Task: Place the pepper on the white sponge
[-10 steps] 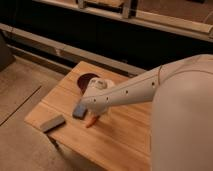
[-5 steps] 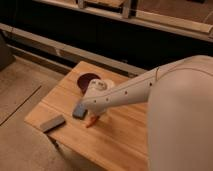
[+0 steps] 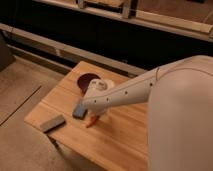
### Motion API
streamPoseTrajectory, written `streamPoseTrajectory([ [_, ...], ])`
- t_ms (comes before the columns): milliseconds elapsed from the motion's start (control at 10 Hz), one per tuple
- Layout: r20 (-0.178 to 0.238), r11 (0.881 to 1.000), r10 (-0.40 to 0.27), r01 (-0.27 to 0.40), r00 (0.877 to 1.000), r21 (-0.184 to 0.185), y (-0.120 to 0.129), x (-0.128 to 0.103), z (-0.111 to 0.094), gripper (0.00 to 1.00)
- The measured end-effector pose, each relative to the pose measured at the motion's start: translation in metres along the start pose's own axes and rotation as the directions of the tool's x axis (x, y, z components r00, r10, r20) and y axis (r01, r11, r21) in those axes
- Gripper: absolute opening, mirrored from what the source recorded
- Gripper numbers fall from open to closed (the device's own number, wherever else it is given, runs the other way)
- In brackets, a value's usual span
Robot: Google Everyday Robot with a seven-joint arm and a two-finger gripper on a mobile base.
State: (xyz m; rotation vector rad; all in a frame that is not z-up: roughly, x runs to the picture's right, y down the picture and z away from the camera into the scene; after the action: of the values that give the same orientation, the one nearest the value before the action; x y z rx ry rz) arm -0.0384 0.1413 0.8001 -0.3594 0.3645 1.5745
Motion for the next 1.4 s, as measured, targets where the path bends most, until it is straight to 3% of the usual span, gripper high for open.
streamPoseTrajectory([
  [300, 0.001, 1.0, -0.005, 0.005, 1.0, -0.018, 0.003, 0.0, 0.005, 0.61],
  [600, 0.019, 1.0, -0.022, 0.022, 1.0, -0.023, 0.004, -0.001, 0.008, 0.31],
  [1100, 0.019, 0.999, -0.022, 0.022, 1.0, -0.023, 0.005, -0.001, 0.008, 0.24],
  [1400, 0.019, 0.999, -0.044, 0.044, 0.999, -0.018, 0.012, -0.002, 0.0, 0.01],
])
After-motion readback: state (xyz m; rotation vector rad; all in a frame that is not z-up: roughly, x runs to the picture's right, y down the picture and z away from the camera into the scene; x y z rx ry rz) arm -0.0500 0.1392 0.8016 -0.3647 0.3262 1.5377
